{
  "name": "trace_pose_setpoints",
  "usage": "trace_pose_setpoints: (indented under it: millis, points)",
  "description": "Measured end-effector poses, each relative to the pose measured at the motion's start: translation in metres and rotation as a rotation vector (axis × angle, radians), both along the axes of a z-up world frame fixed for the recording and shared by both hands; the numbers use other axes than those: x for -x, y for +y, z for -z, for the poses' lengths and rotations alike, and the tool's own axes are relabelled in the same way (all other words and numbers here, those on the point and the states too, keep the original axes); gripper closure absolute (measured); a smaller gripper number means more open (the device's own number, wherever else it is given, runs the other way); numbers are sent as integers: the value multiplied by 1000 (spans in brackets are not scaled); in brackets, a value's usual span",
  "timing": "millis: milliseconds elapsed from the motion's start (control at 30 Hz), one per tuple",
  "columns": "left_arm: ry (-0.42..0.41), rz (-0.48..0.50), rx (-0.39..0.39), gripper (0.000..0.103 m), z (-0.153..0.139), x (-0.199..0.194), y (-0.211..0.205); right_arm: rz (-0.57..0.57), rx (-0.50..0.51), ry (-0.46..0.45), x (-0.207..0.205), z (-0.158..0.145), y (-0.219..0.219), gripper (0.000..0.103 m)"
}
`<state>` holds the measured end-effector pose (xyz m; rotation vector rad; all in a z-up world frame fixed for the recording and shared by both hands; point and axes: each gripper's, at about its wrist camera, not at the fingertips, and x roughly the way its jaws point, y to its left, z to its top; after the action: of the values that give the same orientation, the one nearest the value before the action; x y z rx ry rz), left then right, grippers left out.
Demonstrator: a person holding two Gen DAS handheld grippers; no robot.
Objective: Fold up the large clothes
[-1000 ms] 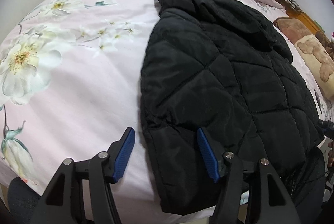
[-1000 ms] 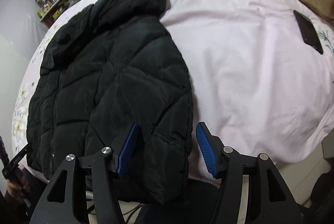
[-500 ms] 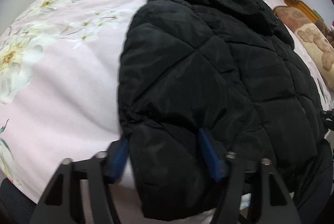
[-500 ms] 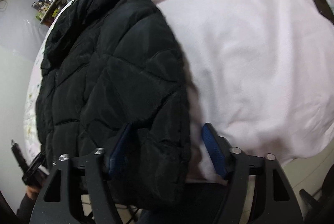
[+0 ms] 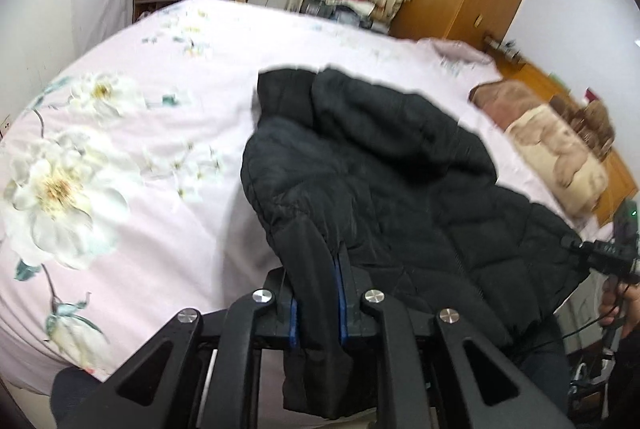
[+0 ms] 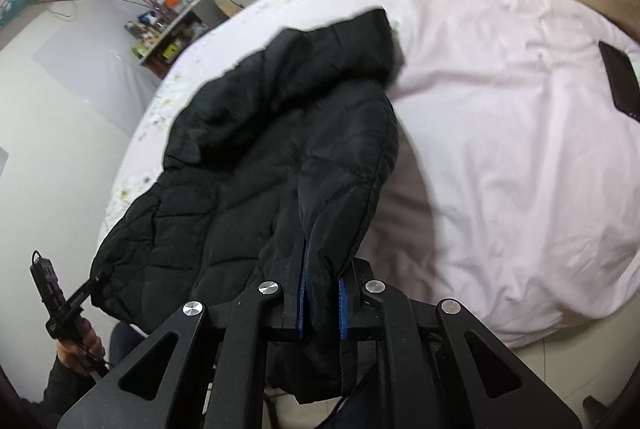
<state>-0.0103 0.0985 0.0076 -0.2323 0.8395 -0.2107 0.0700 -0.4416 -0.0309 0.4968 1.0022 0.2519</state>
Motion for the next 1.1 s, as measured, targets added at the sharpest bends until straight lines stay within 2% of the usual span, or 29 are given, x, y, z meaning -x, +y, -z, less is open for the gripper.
trace_pose_setpoints:
  millis: [133, 233, 533, 800, 1100]
  points:
    - [-36, 13, 26, 89, -17, 25, 9, 9, -16, -37, 26, -19, -2, 92]
    - [-55, 14, 64, 89, -26, 42, 15, 40, -65, -67, 46, -30, -9, 92]
    - [-110, -7, 143, 89, -52, 28, 24, 126, -146, -134, 41, -50, -22, 92]
    - [-138, -54, 215, 89, -67, -21, 37, 199, -274, -185, 1, -60, -43, 92]
    - [-163, -93, 203, 89, -79, -122, 29, 187, -222, -193, -97, -78, -40, 92]
